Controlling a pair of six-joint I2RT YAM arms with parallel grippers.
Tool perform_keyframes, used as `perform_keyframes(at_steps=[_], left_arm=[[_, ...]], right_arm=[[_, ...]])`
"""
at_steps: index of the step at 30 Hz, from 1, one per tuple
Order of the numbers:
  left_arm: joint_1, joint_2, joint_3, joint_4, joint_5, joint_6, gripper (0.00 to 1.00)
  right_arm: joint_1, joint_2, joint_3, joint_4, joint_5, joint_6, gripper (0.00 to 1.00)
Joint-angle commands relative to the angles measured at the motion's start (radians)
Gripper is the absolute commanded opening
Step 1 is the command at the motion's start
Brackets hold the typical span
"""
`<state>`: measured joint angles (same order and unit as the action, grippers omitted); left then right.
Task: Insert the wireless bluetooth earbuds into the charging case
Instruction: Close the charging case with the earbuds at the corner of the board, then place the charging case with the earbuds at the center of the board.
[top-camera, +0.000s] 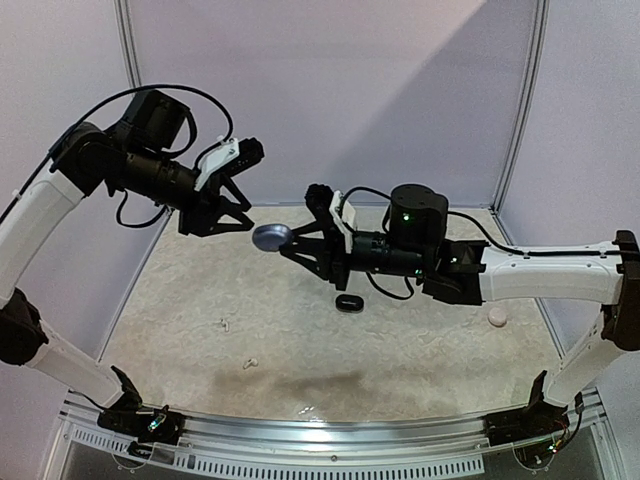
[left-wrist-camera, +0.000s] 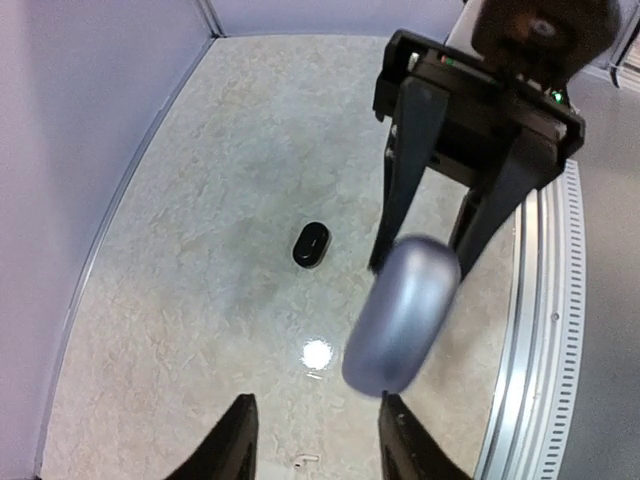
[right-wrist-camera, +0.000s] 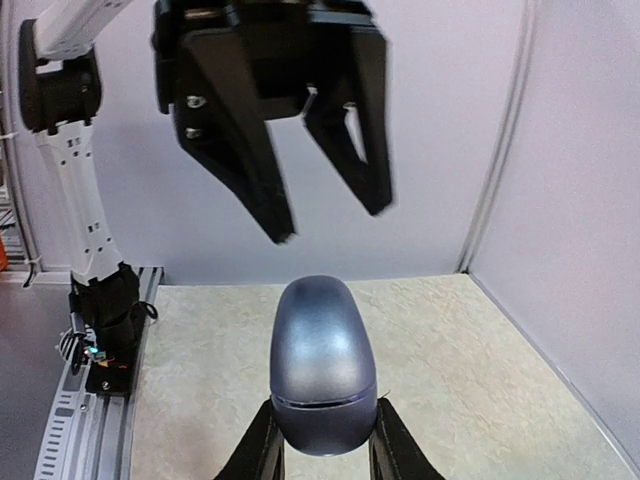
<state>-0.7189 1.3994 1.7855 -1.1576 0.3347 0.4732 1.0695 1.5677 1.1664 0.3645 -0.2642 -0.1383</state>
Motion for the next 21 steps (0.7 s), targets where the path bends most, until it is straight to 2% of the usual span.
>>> perform_keyframes(at_steps=[1,4,7,11,15,18,21], left_arm=[[0.125,-0.090,-0.120,0.099,0.028,-0.110,0.54],[0.189,-0.140,-0.238,0.192,0.069,-0.193,0.69],[0.207,-0.210,-0.384,0.290,0.083,-0.262,0.84],[0.217,-0.321,-0.578,0.435,0.046,-0.364,0.96],[0.219,-0.390,-0.724,0.523,-0.005,-0.446,0.99],[0.228,-0.419,-0.795,0.559,-0.007,-0.470,0.99],[0.234,-0.435,-0.845,0.579,-0.005,-0.490,0.99]], right_arm=[[-0.039,-0.070,-0.046,0.023,0.126,0.123,0.00],[-0.061,-0.127,-0.104,-0.002,0.196,0.216,0.00],[-0.094,-0.185,-0.186,-0.037,0.255,0.353,0.00],[-0.176,-0.256,-0.275,-0.195,0.357,0.633,0.00],[-0.298,-0.280,-0.343,-0.348,0.339,0.905,0.00],[-0.388,-0.286,-0.412,-0.359,0.294,1.063,0.00],[-0.462,-0.272,-0.452,-0.364,0.235,1.152,0.00]])
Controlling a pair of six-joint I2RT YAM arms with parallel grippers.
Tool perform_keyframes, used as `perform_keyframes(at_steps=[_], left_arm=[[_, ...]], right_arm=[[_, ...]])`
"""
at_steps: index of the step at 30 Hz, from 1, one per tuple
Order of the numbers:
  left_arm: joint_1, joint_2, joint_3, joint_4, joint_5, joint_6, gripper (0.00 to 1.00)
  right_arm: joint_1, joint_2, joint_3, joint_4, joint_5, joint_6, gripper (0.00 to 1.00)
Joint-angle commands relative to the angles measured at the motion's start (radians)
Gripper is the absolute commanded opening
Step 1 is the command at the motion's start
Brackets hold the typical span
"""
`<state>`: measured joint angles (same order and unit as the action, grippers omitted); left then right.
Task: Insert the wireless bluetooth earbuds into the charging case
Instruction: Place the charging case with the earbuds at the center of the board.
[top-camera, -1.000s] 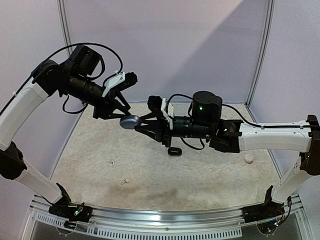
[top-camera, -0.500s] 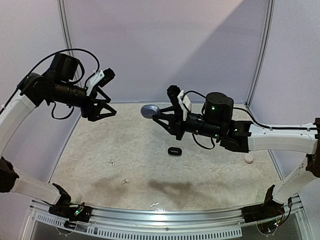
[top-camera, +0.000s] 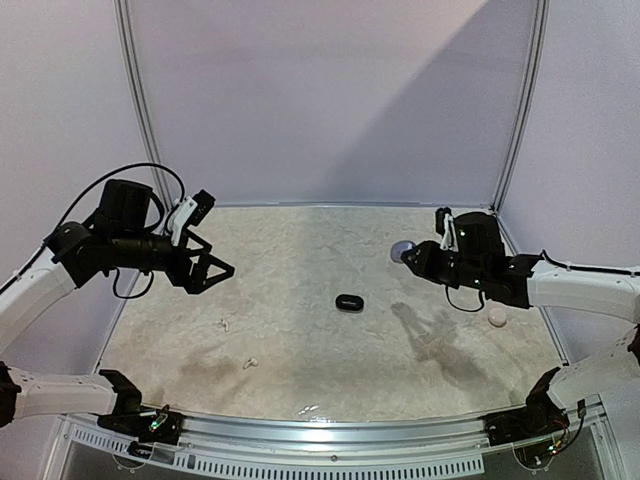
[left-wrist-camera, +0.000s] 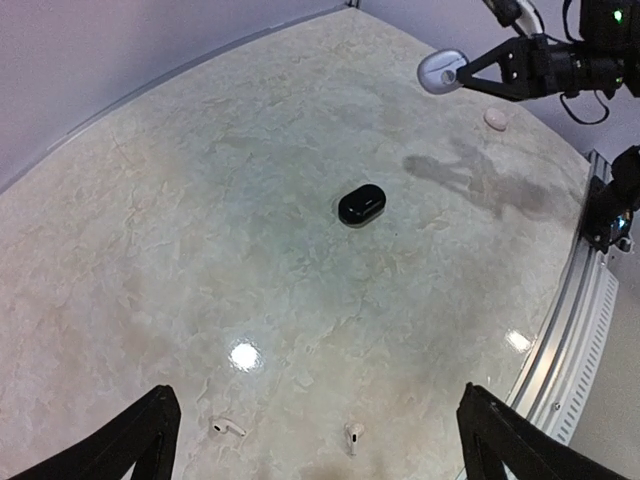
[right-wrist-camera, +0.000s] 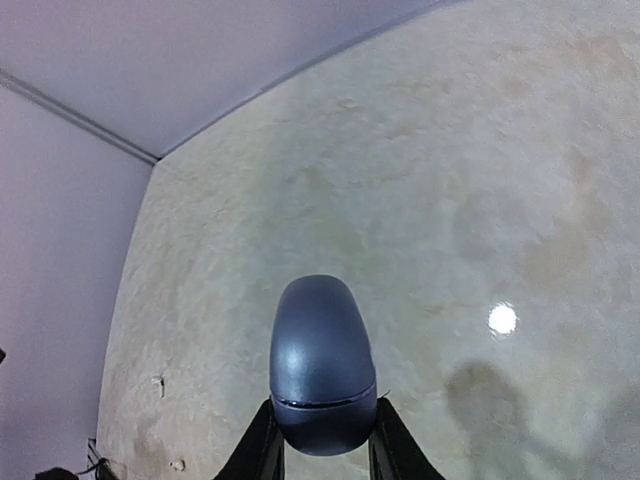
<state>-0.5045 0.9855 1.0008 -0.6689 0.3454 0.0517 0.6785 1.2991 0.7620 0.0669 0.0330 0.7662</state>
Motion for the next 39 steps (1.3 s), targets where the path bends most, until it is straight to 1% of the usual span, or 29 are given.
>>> perform_keyframes(at_steps=[1,5,8,12,16,19,20,23,28,30,32,35,39], left_arm=[[0.026,-0.022,-0.073,0.098,-0.015,-0.079,0.99],[0.061,-0.030,-0.107,0.116,0.001,-0.103,0.99],[0.086,-0.051,-0.133,0.136,0.010,-0.107,0.99],[0.127,-0.085,-0.178,0.152,0.029,-0.138,0.99],[0.137,-0.114,-0.202,0.152,0.044,-0.154,0.99],[0.137,-0.134,-0.217,0.153,0.048,-0.153,0.99],[0.137,-0.138,-0.220,0.152,0.044,-0.155,0.99],[0.137,-0.140,-0.228,0.163,0.050,-0.159,0.99],[0.138,-0.141,-0.241,0.194,0.055,-0.162,0.99],[0.138,-0.140,-0.239,0.194,0.056,-0.161,0.99],[0.138,-0.139,-0.239,0.196,0.058,-0.159,0.99],[0.138,-0.140,-0.243,0.201,0.061,-0.163,0.99],[0.137,-0.142,-0.248,0.209,0.064,-0.167,0.99]], right_arm=[[-0.094,0.008,-0.059,-0.065,-0.087,0.279,0.00],[-0.153,0.082,-0.066,-0.005,-0.173,0.335,0.00],[-0.171,0.163,-0.006,-0.027,-0.217,0.320,0.00],[-0.184,0.316,0.089,-0.036,-0.306,0.312,0.00],[-0.191,0.395,0.125,-0.053,-0.330,0.338,0.00],[-0.196,0.426,0.128,-0.067,-0.339,0.359,0.06],[-0.198,0.431,0.127,-0.095,-0.337,0.360,0.09],[-0.200,0.437,0.125,-0.128,-0.331,0.350,0.22],[-0.209,0.438,0.114,-0.161,-0.323,0.337,0.35],[-0.214,0.436,0.120,-0.190,-0.314,0.333,0.38],[-0.215,0.424,0.138,-0.248,-0.281,0.316,0.41],[-0.215,0.385,0.177,-0.373,-0.178,0.285,0.51],[-0.215,0.327,0.271,-0.569,-0.049,0.216,0.63]])
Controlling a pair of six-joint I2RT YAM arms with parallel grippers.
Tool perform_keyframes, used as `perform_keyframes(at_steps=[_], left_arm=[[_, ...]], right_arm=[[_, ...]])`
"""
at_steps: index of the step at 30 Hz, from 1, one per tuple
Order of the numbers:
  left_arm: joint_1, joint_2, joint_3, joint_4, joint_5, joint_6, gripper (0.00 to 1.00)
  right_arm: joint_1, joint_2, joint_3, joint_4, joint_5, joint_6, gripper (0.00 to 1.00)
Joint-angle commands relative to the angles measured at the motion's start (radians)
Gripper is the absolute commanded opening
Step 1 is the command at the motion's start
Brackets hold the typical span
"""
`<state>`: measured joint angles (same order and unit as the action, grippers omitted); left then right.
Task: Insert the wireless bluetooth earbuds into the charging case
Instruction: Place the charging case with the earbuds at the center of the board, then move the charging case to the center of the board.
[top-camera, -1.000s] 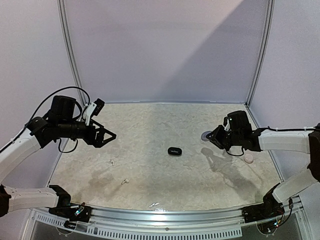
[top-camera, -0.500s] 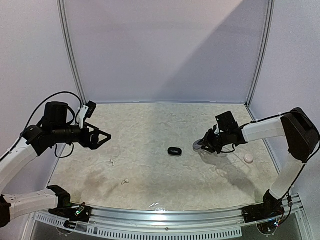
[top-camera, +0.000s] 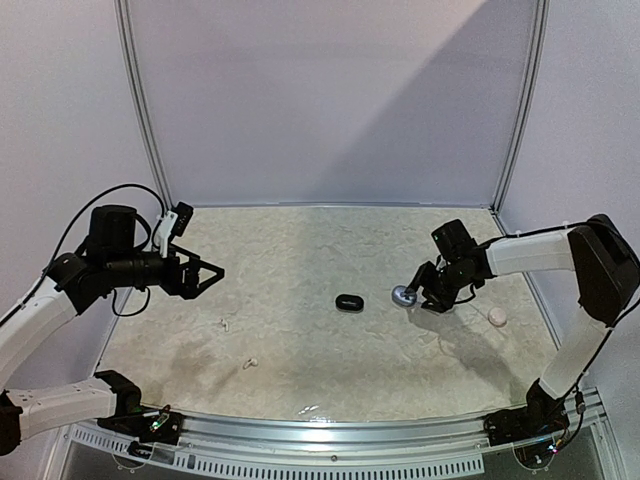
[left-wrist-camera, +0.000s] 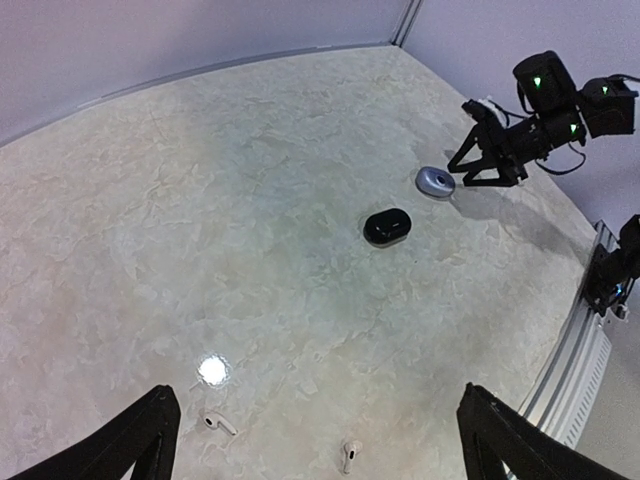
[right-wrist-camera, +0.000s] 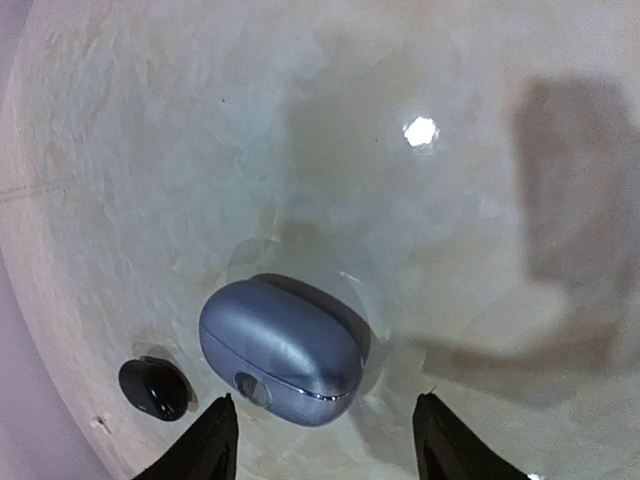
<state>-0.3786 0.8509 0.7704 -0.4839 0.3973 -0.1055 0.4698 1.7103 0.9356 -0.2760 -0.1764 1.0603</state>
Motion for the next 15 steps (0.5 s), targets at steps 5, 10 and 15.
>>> perform_keyframes(at_steps=[5,10,15], left_arm=[[0.012,-0.007,-0.019,0.029,0.012,-0.010,0.99],[0.012,-0.014,-0.023,0.035,0.011,-0.007,0.99],[0.012,-0.023,-0.029,0.037,0.012,-0.005,0.99]], right_arm=[[-0.014,-0.136,0.210,-0.518,0.395,-0.153,0.79],[-0.123,-0.174,0.204,-0.651,0.456,-0.210,0.87],[-0.230,-0.154,0.183,-0.726,0.488,-0.230,0.95]])
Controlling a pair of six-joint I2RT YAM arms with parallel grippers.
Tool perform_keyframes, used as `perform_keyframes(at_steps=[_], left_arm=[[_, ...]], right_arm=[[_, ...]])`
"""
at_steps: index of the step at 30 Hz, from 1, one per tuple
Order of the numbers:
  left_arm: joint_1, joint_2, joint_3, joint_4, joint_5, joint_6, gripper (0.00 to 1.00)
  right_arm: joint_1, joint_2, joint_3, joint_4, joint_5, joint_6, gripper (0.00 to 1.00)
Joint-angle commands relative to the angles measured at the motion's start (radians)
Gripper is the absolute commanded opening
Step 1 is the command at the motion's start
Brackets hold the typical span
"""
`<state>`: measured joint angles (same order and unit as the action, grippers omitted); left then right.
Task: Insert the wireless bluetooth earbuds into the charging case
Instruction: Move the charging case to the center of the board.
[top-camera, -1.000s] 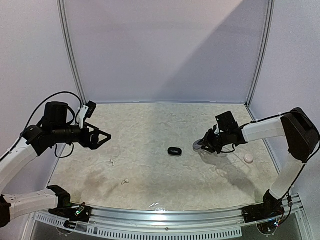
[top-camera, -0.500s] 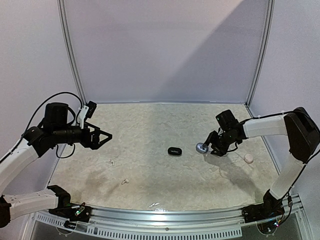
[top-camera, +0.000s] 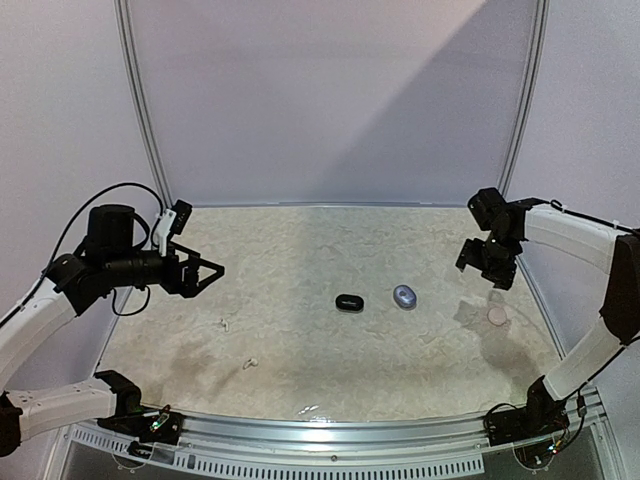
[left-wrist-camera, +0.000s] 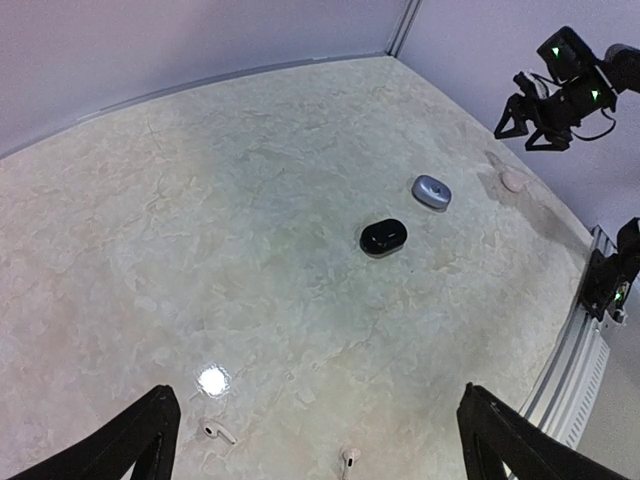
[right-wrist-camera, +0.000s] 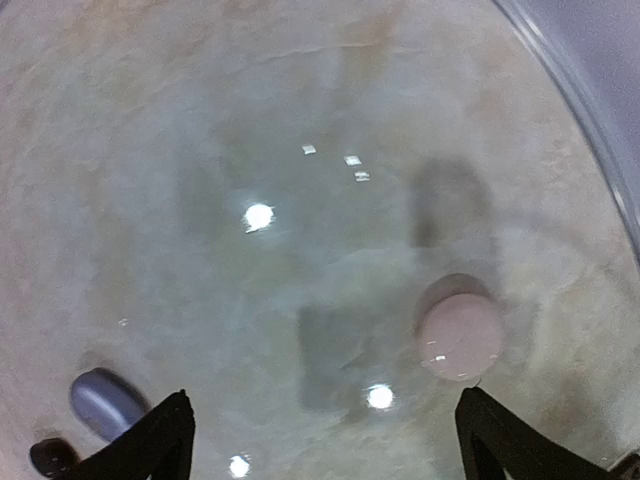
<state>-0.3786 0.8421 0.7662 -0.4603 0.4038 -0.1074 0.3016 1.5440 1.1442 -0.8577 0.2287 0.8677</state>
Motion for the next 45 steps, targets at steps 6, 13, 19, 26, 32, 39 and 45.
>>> perform_keyframes(at_steps=[6,13,19,26,32,39,45], left_arm=[[0.012,-0.024,-0.028,0.022,0.003,0.004,0.99],[0.012,-0.035,-0.027,0.016,-0.003,0.012,0.99],[0.012,-0.048,-0.033,0.017,-0.009,0.018,0.99],[0.012,-0.051,-0.038,0.023,-0.010,0.021,0.99],[0.011,-0.064,-0.036,0.027,-0.021,0.031,0.99],[0.011,-0.067,-0.041,0.031,-0.019,0.031,0.99],[0.011,-0.066,-0.040,0.039,-0.021,0.031,0.99]], right_arm=[[-0.178,0.017,-0.093,-0.075,-0.034,0.081,0.99],[-0.234,0.218,-0.002,-0.235,-0.012,0.213,0.99],[-0.234,0.261,-0.004,-0.214,-0.036,0.274,0.99],[-0.234,0.289,0.047,-0.235,-0.039,0.324,0.98],[-0.234,0.267,0.001,-0.266,-0.070,0.490,0.89],[-0.234,0.226,-0.045,-0.268,-0.105,0.672,0.85],[-0.233,0.224,-0.038,-0.286,-0.097,0.817,0.83]])
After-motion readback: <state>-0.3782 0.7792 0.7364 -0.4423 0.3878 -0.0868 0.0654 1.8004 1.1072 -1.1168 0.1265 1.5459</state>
